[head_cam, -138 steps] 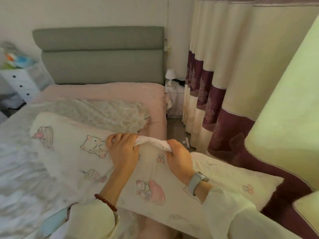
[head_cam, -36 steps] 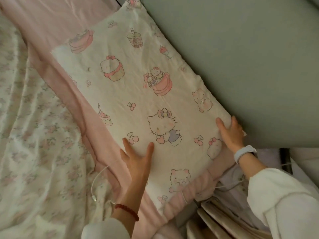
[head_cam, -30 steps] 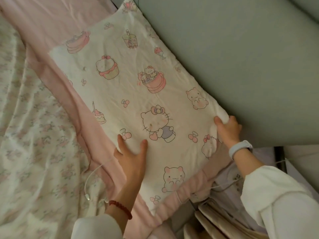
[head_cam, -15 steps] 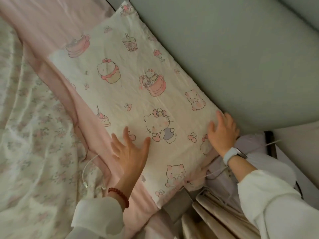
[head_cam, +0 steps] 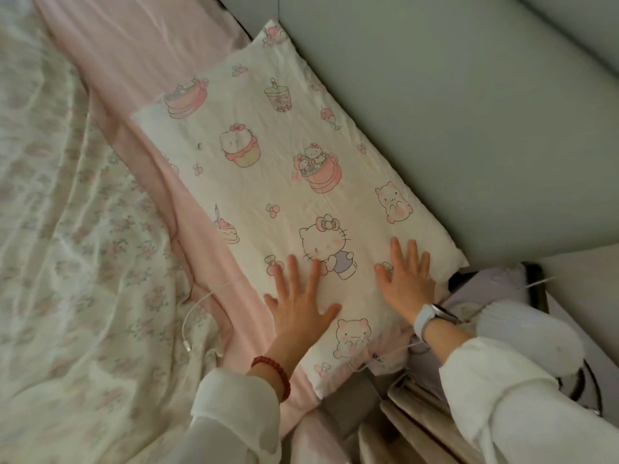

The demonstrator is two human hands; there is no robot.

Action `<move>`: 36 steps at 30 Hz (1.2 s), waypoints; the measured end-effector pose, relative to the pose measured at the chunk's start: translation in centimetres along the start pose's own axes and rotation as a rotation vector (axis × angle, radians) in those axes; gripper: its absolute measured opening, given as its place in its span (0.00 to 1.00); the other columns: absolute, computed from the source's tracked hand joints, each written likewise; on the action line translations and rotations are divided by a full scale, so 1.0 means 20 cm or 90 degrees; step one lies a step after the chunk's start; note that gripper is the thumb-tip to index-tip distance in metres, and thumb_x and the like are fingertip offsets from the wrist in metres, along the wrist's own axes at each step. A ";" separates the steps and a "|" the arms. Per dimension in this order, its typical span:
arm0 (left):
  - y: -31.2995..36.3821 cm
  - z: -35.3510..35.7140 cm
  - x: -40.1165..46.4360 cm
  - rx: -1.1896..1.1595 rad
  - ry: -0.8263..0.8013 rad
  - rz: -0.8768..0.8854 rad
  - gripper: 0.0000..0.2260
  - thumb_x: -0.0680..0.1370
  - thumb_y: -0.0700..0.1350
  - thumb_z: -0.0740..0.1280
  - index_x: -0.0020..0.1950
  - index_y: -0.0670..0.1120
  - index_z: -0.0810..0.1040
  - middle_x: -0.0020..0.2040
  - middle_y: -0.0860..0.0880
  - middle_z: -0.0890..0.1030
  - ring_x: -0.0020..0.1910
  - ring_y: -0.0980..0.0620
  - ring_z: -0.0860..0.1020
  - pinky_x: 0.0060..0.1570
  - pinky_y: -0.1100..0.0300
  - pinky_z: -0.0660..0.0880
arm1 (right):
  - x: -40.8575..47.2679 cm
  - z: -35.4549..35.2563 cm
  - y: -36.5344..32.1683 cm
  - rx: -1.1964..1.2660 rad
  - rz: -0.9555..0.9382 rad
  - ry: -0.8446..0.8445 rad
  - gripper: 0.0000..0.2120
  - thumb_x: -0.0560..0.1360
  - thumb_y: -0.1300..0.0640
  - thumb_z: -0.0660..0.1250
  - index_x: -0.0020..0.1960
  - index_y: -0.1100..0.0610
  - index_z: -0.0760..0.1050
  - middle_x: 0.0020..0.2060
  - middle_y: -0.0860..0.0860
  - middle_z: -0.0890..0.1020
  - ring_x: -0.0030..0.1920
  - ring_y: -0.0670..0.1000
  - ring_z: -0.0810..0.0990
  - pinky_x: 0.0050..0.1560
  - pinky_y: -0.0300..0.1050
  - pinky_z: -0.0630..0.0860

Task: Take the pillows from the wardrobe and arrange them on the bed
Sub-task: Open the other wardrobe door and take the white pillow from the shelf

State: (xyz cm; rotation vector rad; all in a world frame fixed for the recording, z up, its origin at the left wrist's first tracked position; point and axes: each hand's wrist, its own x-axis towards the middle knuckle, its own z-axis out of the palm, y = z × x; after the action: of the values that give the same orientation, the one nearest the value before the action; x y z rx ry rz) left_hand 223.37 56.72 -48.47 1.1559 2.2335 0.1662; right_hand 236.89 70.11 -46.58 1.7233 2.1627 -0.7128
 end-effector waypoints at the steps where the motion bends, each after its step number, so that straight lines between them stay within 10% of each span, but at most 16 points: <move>1: -0.03 -0.02 -0.03 -0.024 -0.023 0.017 0.37 0.72 0.63 0.62 0.72 0.60 0.42 0.76 0.47 0.37 0.73 0.40 0.37 0.65 0.36 0.58 | -0.06 0.01 -0.03 -0.010 0.006 0.004 0.27 0.78 0.48 0.52 0.72 0.48 0.44 0.75 0.56 0.47 0.73 0.63 0.45 0.69 0.66 0.57; 5: -0.22 -0.20 -0.18 -0.160 -0.029 -0.030 0.27 0.76 0.54 0.62 0.72 0.50 0.59 0.76 0.44 0.52 0.74 0.43 0.51 0.68 0.43 0.61 | -0.31 0.03 -0.26 -0.002 -0.059 0.008 0.22 0.77 0.56 0.55 0.69 0.57 0.57 0.71 0.60 0.59 0.70 0.62 0.57 0.65 0.61 0.65; 16: -1.46 -0.65 -1.63 -0.324 0.406 -0.270 0.15 0.77 0.47 0.63 0.62 0.43 0.73 0.63 0.43 0.74 0.59 0.43 0.74 0.58 0.48 0.71 | -1.63 0.60 -1.36 0.171 -0.437 -0.104 0.14 0.78 0.59 0.55 0.62 0.58 0.71 0.54 0.59 0.80 0.55 0.57 0.77 0.46 0.38 0.67; 36: -3.05 -0.17 -4.06 -0.523 0.705 -0.833 0.14 0.77 0.45 0.60 0.61 0.42 0.74 0.60 0.42 0.78 0.59 0.43 0.74 0.59 0.49 0.71 | -3.99 2.22 -2.58 -0.109 -0.915 -0.469 0.12 0.77 0.58 0.57 0.59 0.57 0.73 0.56 0.57 0.80 0.56 0.55 0.76 0.50 0.40 0.68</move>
State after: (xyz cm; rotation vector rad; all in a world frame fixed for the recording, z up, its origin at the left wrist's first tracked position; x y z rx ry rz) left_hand 213.84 -43.03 -31.05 -1.1431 2.7546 1.1847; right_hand 203.12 -28.25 -32.73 -0.4482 2.3948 -1.1011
